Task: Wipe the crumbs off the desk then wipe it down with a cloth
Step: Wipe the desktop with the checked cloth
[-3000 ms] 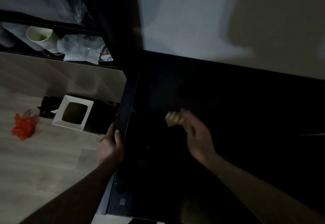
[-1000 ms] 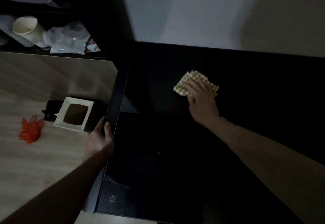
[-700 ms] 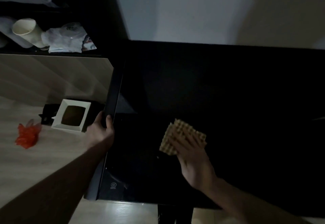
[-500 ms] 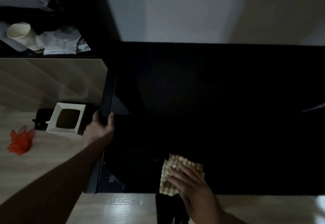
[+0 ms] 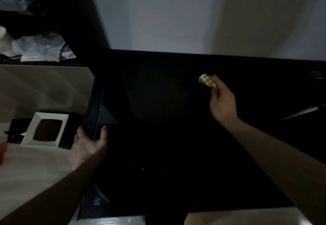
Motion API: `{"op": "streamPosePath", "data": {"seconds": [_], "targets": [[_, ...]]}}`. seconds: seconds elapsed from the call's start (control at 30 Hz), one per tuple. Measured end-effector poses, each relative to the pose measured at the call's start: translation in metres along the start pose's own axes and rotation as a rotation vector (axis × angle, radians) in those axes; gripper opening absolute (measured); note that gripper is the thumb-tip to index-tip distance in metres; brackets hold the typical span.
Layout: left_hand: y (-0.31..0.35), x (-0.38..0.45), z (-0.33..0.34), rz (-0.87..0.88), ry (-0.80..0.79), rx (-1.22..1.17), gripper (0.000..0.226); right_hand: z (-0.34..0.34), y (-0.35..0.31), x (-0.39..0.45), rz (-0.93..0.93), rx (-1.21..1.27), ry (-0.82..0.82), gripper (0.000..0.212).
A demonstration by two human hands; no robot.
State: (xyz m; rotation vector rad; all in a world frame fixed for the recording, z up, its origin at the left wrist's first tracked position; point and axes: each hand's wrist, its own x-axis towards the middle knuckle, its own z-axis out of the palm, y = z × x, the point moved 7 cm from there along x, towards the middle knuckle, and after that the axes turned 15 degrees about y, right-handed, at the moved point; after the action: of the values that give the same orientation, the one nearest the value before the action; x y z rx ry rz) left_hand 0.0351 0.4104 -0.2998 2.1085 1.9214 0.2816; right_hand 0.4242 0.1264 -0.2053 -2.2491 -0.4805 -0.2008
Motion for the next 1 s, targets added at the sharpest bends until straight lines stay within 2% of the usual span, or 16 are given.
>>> {"op": "streamPosePath", "data": {"seconds": [0.03, 0.13, 0.23, 0.3, 0.4, 0.53, 0.67, 0.73, 0.8, 0.87, 0.93, 1.0], "targets": [[0.000, 0.000, 0.000, 0.001, 0.005, 0.006, 0.096, 0.012, 0.004, 0.023, -0.016, -0.050, -0.009, 0.042], [0.001, 0.000, 0.000, 0.009, 0.020, 0.018, 0.095, 0.064, 0.024, 0.048, -0.033, -0.195, -0.187, 0.045], [0.000, 0.001, 0.000, 0.001, 0.027, 0.015, 0.097, 0.101, 0.029, 0.017, -0.066, -0.430, -0.258, 0.051], [0.000, 0.001, 0.000, -0.010, 0.023, 0.019, 0.099, 0.108, 0.010, -0.024, -0.114, -0.470, -0.250, 0.055], [0.002, -0.001, -0.003, -0.019, 0.011, 0.027, 0.100, 0.111, -0.035, -0.100, -0.316, -0.314, -0.299, 0.053], [0.006, -0.004, -0.008, -0.021, -0.005, 0.029, 0.100, 0.089, -0.079, -0.205, -0.514, -0.182, -0.525, 0.060], [0.007, -0.006, -0.010, -0.039, -0.022, 0.019, 0.102, 0.033, -0.073, -0.279, -0.578, 0.005, -0.673, 0.041], [0.007, -0.006, -0.010, -0.046, -0.042, 0.014, 0.103, 0.004, -0.063, -0.295, -0.604, 0.051, -0.633, 0.038], [0.008, -0.006, -0.011, -0.054, -0.062, 0.005, 0.102, -0.012, -0.053, -0.298, -0.468, 0.129, -0.652, 0.036], [0.009, -0.006, -0.012, -0.050, -0.065, 0.001, 0.102, -0.019, -0.047, -0.281, -0.160, 0.191, -0.687, 0.037], [0.009, -0.007, -0.012, -0.049, -0.052, 0.002, 0.102, -0.026, -0.041, -0.238, 0.132, 0.285, -0.553, 0.039], [0.007, -0.007, -0.011, -0.046, -0.041, 0.012, 0.103, -0.032, -0.032, -0.179, 0.272, 0.343, -0.379, 0.037]]}}
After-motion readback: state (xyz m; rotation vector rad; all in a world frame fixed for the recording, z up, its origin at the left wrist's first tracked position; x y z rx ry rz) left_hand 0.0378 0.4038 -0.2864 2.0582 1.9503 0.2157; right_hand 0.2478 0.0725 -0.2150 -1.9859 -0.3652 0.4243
